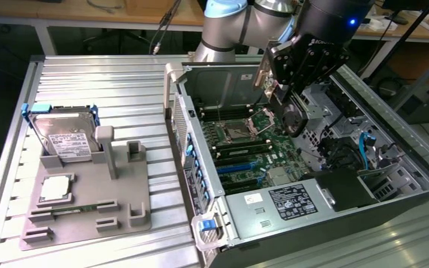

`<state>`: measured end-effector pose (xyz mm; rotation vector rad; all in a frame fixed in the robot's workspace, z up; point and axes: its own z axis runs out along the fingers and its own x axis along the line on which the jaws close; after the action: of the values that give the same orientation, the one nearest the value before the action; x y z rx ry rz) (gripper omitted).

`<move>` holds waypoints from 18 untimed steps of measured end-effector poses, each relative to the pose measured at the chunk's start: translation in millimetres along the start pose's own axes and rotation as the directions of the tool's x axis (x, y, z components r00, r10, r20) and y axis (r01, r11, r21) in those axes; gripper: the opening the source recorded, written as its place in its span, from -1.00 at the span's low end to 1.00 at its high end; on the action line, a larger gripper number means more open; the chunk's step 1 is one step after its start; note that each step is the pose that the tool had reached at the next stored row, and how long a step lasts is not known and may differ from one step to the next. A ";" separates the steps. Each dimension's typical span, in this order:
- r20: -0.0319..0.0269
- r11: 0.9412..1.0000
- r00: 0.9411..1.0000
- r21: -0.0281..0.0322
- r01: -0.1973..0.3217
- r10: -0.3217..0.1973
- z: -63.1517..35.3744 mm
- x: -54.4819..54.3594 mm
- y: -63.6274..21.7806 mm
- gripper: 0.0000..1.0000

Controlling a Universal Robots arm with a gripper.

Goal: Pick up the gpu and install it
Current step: 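Insert the gpu into the slot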

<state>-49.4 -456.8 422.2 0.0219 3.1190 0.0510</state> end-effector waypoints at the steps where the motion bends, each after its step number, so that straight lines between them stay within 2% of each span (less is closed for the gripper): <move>1: 0.000 1.000 1.000 0.000 0.003 -0.003 0.0 0.0 0.0 -0.45; 18: -0.001 0.999 0.999 -0.001 0.036 -0.036 0.0 0.0 0.0 -0.45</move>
<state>-49.4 -456.8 422.2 -0.0346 3.1196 0.0516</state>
